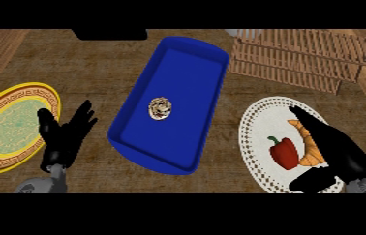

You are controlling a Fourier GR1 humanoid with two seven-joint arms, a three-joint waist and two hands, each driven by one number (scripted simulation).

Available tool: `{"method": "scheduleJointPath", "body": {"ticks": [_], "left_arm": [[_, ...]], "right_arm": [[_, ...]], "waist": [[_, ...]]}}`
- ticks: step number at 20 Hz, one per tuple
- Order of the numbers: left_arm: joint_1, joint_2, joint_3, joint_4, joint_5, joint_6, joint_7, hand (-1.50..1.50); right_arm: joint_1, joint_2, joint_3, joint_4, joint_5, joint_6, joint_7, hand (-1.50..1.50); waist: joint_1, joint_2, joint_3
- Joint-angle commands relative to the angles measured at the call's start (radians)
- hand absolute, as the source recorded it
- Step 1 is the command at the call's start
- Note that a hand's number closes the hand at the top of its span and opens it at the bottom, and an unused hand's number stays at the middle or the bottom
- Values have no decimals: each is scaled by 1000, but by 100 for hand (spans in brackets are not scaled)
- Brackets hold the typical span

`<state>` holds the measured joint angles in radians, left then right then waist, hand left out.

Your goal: Pick the bell pepper from the placemat and place it in the tiered shelf

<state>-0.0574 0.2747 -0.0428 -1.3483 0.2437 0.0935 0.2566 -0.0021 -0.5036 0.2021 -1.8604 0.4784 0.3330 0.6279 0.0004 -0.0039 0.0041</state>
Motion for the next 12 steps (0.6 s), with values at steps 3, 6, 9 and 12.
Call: {"method": "scheduleJointPath", "body": {"ticks": [3,6,9,12], "left_arm": [[0,-34,12,49,-29,-23,-16,0],[45,-11,37,-3,-14,-46,1,0],[3,-5,60,71,-21,-69,-24,0],[34,-6,42,-85,-14,-64,98,0]], "right_arm": [[-14,76,21,63,118,-10,-11,-150],[-48,72,-6,94,138,16,-2,-150],[14,128,55,177,260,-122,-81,-150],[-56,120,-9,280,256,-108,-155,-150]], "waist": [[0,4,-4],[2,4,-4],[-1,5,-4],[5,4,-4]]}}
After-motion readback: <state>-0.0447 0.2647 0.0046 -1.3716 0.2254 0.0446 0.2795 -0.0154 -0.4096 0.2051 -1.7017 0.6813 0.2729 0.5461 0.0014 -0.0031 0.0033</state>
